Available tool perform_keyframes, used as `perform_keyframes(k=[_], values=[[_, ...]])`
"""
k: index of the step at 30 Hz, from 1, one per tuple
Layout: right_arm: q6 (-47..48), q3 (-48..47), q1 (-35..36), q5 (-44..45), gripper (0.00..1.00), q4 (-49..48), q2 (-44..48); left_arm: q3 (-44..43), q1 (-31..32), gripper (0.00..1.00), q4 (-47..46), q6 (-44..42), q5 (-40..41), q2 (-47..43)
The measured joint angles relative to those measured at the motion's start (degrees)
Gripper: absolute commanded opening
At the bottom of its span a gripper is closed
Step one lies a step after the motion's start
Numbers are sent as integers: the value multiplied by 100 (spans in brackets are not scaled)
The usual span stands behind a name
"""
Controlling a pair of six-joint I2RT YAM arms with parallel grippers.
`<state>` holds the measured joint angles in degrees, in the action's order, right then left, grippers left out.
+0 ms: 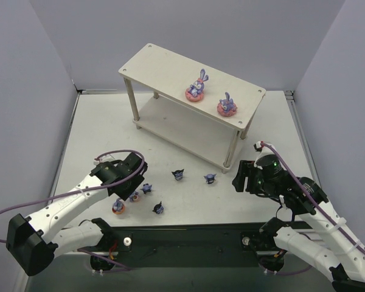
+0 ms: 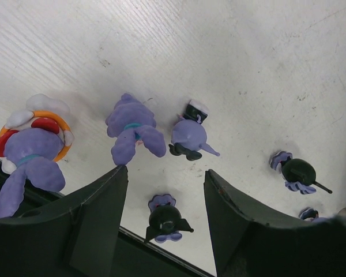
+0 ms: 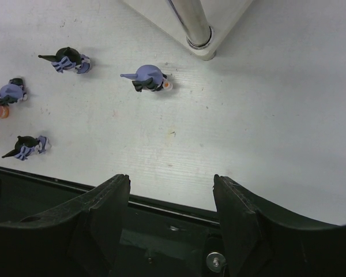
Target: Place and organize the plastic toys onto the shelf
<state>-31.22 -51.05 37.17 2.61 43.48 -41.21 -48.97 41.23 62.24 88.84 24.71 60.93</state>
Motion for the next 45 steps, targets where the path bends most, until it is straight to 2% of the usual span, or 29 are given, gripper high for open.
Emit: perform_keyframes(k=[9, 33, 44, 45], values=[[81, 28, -7, 94, 61, 4, 66, 393, 0, 65, -57, 251, 0, 2], [170, 44, -44, 127, 60, 9, 72, 608, -9, 64, -389, 625, 164, 293], [238, 44, -68, 155, 60, 13, 72, 608, -140, 46, -402, 487, 326, 455], [240, 44, -76, 162, 60, 13, 72, 608, -144, 42, -411, 479, 334, 452]])
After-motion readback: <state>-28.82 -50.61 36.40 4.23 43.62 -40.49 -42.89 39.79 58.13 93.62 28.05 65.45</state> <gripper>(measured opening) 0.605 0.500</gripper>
